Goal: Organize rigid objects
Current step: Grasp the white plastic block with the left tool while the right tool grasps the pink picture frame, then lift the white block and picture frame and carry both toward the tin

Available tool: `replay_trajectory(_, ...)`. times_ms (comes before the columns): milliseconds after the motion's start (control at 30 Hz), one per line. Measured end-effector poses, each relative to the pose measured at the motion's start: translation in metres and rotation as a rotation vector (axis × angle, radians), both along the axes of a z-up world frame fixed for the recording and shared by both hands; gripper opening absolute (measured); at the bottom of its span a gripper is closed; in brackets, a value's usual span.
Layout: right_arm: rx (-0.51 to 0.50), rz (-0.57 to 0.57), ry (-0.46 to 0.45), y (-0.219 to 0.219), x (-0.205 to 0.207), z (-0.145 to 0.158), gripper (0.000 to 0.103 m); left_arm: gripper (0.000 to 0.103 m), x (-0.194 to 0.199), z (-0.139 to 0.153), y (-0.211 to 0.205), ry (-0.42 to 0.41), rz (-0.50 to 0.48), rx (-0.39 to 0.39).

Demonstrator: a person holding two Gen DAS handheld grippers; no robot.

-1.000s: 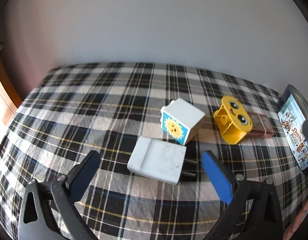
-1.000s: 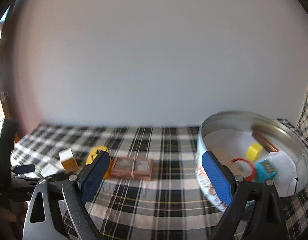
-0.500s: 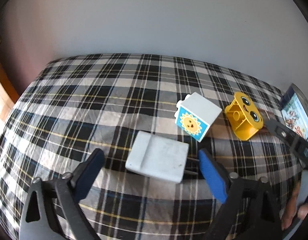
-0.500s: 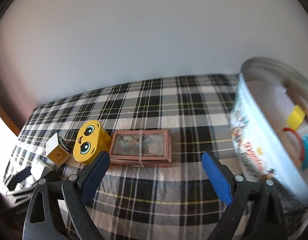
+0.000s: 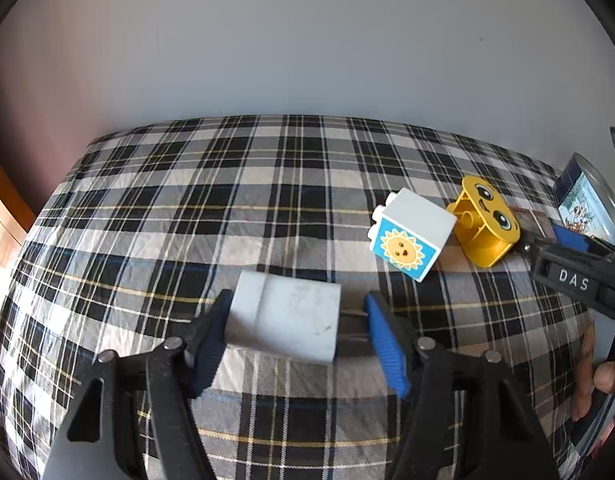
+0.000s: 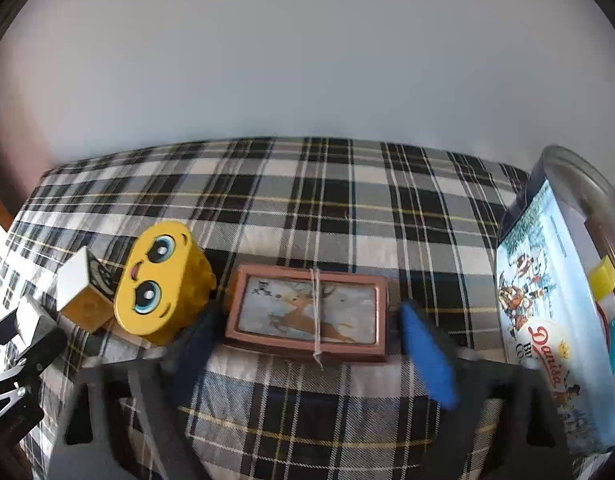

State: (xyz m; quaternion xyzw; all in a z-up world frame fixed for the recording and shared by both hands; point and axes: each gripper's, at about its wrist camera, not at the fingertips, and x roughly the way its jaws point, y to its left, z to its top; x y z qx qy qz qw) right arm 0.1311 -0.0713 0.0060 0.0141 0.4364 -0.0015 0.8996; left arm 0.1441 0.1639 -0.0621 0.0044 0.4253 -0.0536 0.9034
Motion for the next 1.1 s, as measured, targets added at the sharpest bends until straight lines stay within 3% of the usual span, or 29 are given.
replay_trajectory(133, 0.014, 0.011, -0.003, -0.004, -0.004, 0.000, 0.079, 0.065, -0.002, 0.000, -0.001, -0.005, 0.013, -0.011)
replay_trajectory(200, 0.061, 0.007, -0.017, -0.017, -0.011, 0.002, 0.079, 0.065, -0.004, 0.002, 0.004, -0.017, 0.040, -0.068)
replay_trajectory(267, 0.160, 0.022, -0.070, -0.028, -0.024, 0.008, 0.079, 0.065, -0.005, 0.006, 0.008, -0.043, 0.061, -0.116)
replay_trajectory(333, 0.190, 0.031, -0.140, -0.035, -0.039, 0.017, 0.079, 0.065, -0.009, 0.012, 0.009, -0.087, 0.082, -0.125)
replay_trajectory(400, 0.159, 0.036, -0.231, -0.039, -0.059, 0.028, 0.079, 0.065, -0.015, 0.018, 0.008, -0.141, 0.102, -0.117)
replay_trajectory(633, 0.117, 0.083, -0.387, -0.036, -0.121, 0.051, 0.079, 0.065, -0.033, 0.034, -0.003, -0.282, 0.111, -0.111)
replay_trajectory(833, -0.022, 0.092, -0.518, -0.030, -0.151, 0.070, 0.079, 0.065, -0.050, 0.044, -0.019, -0.365, 0.104, -0.092)
replay_trajectory(1100, -0.082, 0.091, -0.575, -0.029, -0.171, 0.076, 0.079, 0.065, -0.065, 0.049, -0.029, -0.423, 0.140, -0.058)
